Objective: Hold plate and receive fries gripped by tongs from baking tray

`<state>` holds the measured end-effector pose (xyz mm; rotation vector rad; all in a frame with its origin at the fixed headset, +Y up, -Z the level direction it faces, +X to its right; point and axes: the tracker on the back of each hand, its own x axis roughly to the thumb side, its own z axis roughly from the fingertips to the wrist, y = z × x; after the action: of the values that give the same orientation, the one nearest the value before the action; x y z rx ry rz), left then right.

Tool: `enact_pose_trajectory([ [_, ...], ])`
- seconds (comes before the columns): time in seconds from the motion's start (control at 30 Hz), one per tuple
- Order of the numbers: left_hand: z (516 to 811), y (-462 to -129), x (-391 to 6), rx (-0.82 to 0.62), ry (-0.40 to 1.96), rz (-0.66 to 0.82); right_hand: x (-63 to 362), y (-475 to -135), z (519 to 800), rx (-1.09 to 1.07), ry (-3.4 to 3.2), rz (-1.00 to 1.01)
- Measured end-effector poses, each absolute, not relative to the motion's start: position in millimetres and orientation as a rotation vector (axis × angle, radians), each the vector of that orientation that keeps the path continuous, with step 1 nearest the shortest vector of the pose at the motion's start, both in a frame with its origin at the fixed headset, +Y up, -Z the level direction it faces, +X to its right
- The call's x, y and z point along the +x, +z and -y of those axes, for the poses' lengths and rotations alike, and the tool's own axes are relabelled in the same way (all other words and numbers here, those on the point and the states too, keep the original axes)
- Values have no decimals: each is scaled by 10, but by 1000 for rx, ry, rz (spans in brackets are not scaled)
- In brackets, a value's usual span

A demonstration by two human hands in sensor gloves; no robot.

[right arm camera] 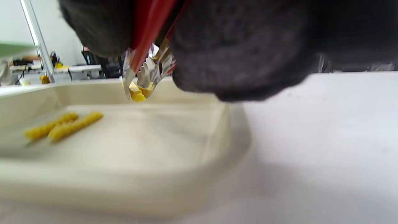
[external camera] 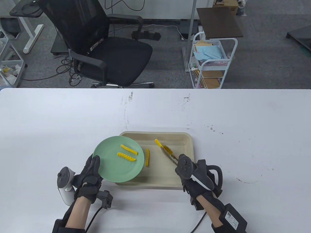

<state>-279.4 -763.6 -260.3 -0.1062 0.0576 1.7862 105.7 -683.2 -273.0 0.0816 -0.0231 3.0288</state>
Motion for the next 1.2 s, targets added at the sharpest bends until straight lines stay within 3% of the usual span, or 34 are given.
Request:
enact_pose_trajectory([
  [0.13,7634,-2603,-2796,-106,1776,-59,1037,-2641,6584,114,2990,161],
  [0.33,7632,-2605,-2792,-115,1782,-58,754,-2329,6255,395,2859,271],
  [0.6,7636,-2609,-2785,-124,1771,-48,323,-2268,6288,600,2855,-3],
  [0.97,7635,-2623,-2782,-119,1731,-41,125,-2241,6331,658,3019,6],
  [1.2,7630,-2629,-2796,-97,1746,-38,393,-2272,6158,572,2849,40],
])
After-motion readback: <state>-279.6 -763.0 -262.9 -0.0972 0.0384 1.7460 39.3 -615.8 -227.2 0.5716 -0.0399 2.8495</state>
